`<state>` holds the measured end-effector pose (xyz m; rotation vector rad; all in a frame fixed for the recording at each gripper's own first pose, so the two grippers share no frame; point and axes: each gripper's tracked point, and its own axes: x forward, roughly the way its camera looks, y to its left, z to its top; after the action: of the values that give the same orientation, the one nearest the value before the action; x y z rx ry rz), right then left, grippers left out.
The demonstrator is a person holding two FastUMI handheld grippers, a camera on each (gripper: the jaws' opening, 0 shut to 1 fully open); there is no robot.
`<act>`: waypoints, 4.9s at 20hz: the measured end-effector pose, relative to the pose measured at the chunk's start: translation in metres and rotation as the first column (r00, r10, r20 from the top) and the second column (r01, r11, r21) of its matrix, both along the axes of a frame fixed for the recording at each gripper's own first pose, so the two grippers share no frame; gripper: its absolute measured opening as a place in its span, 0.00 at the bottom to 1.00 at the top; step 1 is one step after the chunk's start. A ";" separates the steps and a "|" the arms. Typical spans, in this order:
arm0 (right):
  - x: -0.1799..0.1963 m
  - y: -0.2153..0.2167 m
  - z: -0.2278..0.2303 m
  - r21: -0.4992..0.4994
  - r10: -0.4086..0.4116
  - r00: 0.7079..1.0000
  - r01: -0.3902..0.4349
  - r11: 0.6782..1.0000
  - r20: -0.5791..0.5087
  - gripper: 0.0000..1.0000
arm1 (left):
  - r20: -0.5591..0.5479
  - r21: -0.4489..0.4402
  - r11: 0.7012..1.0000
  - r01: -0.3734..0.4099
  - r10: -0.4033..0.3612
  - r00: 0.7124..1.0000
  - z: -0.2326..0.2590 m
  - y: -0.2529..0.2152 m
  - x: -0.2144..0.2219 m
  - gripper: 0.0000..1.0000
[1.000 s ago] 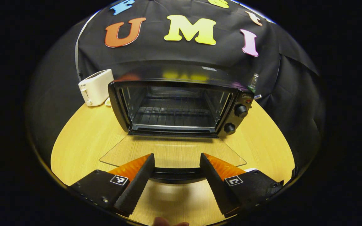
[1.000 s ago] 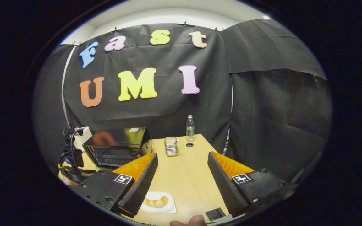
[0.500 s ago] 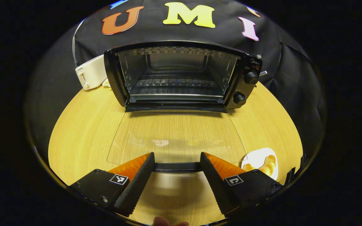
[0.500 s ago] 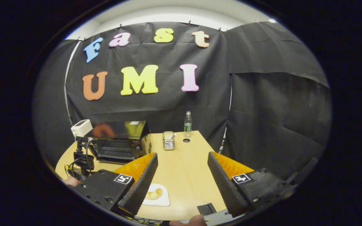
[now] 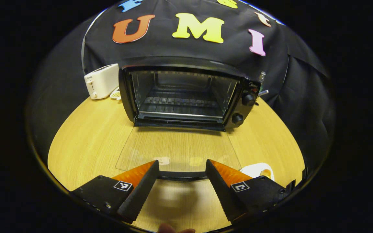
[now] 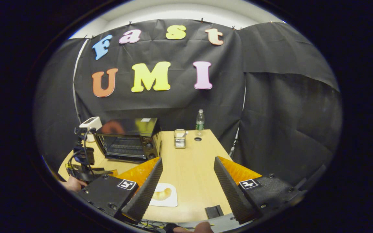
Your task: Open the electric oven with the left hand, put the food in, and close the electric oven.
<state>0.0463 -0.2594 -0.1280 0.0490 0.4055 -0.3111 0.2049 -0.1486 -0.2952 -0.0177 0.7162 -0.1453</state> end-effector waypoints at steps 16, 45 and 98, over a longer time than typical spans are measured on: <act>0.043 0.056 -0.162 0.300 0.205 0.934 -0.114 0.947 -0.294 0.95 | 0.299 -0.121 0.991 -0.049 0.084 0.950 0.182 0.032 -0.067 0.95; 0.064 0.072 -0.255 0.695 0.139 0.894 0.225 0.683 -0.426 0.10 | 0.301 -0.058 0.997 -0.055 0.071 0.951 0.207 0.049 -0.055 0.95; 0.371 0.213 -0.206 0.886 -0.262 0.965 0.124 0.447 -0.003 0.19 | 0.193 0.072 0.951 -0.302 0.283 0.939 0.208 0.222 -0.137 0.95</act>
<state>0.4178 -0.0464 -0.3339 1.1785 0.3882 -0.2915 0.0677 0.0738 -0.0870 -0.0150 0.5312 0.1738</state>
